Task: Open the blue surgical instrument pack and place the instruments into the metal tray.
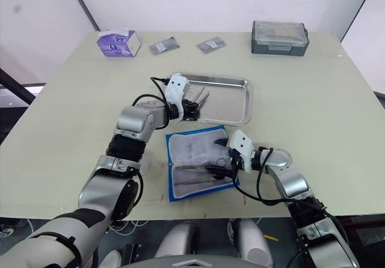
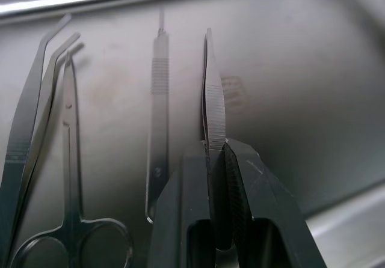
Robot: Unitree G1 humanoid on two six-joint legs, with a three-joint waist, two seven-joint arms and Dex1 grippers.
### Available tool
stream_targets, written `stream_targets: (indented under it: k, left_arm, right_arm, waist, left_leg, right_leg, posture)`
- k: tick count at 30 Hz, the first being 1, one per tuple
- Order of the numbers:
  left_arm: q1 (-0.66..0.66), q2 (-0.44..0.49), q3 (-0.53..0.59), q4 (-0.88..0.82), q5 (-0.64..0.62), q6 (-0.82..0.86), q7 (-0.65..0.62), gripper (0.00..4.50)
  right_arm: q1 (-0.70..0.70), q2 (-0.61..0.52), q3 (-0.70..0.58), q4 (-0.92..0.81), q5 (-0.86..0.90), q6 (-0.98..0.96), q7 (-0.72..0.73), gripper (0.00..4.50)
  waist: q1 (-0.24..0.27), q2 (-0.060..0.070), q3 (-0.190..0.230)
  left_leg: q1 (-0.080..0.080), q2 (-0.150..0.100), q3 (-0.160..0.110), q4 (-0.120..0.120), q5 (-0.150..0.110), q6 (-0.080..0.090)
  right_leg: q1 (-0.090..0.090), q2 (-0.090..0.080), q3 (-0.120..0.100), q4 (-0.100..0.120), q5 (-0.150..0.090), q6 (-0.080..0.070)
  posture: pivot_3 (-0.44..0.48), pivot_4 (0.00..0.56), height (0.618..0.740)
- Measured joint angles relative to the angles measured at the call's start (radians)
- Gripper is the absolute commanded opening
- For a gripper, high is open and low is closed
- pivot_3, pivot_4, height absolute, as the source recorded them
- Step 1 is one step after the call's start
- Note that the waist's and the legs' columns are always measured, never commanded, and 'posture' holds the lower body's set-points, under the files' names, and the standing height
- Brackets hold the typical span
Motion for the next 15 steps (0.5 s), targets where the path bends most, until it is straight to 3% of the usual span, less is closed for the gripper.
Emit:
stream_targets:
  k: [5,8,12,15]
  left_arm:
    - [-0.048,-0.027,-0.001,0.076,0.034,-0.049,0.022,0.06]
    - [-0.049,-0.035,0.0,0.11,0.037,-0.062,0.03,1.21]
    - [-0.049,-0.035,0.0,0.121,0.048,-0.067,0.032,3.2]
    - [-0.048,-0.034,0.0,0.116,0.049,-0.07,0.027,3.2]
  right_arm:
    - [0.0,0.002,0.001,0.0,0.0,0.0,-0.004,4.5]
    - [0.001,0.002,0.001,-0.001,0.0,0.0,-0.01,4.5]
    - [0.005,0.002,0.001,-0.005,0.0,0.0,-0.012,4.5]
    - [0.007,0.002,0.001,-0.007,0.0,0.0,-0.012,4.5]
  waist:
    - [-0.003,0.0,0.0]
    - [-0.003,0.0,0.0]
    - [-0.003,0.0,0.0]
    - [-0.003,0.0,0.0]
  left_leg:
    - [0.0,-0.001,0.001,0.0,0.0,0.0]
    - [0.0,-0.001,0.001,0.0,0.0,0.0]
    - [0.0,-0.001,0.001,0.0,0.0,0.0]
    - [0.0,-0.001,0.001,0.0,0.0,0.0]
  right_leg:
    - [0.0,-0.001,0.001,0.0,0.0,0.0]
    - [0.0,-0.001,0.001,0.0,0.0,0.0]
    - [0.0,-0.002,0.001,0.0,0.0,0.0]
    - [0.0,-0.002,0.001,0.0,0.0,0.0]
  posture:
    - [0.0,0.15,0.738]
    - [0.0,0.15,0.738]
    - [0.0,0.15,0.738]
    - [0.0,0.15,0.738]
